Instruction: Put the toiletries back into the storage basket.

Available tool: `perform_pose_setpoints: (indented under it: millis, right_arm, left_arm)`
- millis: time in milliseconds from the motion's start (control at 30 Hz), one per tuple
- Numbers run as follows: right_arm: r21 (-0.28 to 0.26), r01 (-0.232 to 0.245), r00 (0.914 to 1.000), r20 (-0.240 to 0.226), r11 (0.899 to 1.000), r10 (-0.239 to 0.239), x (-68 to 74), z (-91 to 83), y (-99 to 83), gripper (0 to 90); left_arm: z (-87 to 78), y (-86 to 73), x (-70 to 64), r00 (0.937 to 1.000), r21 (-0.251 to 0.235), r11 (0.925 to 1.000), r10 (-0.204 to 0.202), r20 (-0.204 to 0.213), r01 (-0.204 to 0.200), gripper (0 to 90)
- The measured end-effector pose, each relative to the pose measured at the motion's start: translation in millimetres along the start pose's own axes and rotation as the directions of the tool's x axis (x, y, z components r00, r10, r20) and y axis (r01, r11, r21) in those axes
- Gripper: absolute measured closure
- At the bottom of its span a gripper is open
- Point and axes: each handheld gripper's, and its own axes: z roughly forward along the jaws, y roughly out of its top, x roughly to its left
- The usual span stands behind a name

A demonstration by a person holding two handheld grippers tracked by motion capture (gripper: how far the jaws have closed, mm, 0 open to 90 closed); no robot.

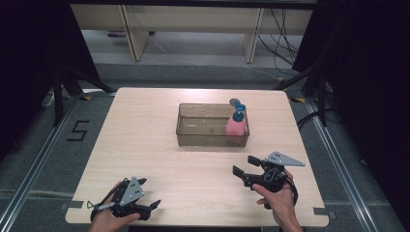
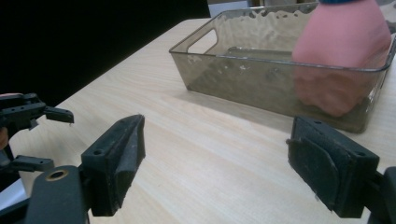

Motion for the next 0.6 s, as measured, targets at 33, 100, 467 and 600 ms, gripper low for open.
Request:
perform_pose_setpoints:
  millis: [33,100,467,600]
  right_arm:
    - [0.006,0.005,1.0,0.004,1.0,-0.005,0.0,-0.7,-0.7,19.9]
    - [0.014,-0.022,0.9997,-0.005,1.0,0.022,2.6,-2.4,-3.5,19.9]
    - [0.016,0.007,0.9999,-0.012,1.0,-0.007,4.0,-10.3,-13.4,20.5]
    - [0.023,0.02,0.9998,-0.002,1.0,-0.02,4.6,-14.2,-15.6,20.3]
  left_arm:
    - [0.0,0.0,0.0,1.0,0.0,1.0,0.0,0.001,0.0,15.0]
    - [0.7,-0.1,-1.2,0.9999,-0.012,0.9998,-0.013,0.008,0.013,15.0]
    - [-0.1,0.3,-0.2,0.9999,-0.002,1.0,0.001,0.01,-0.001,15.0]
    - [-0.2,0.3,-0.4,1.0,-0.003,1.0,0.001,0.005,-0.001,15.0]
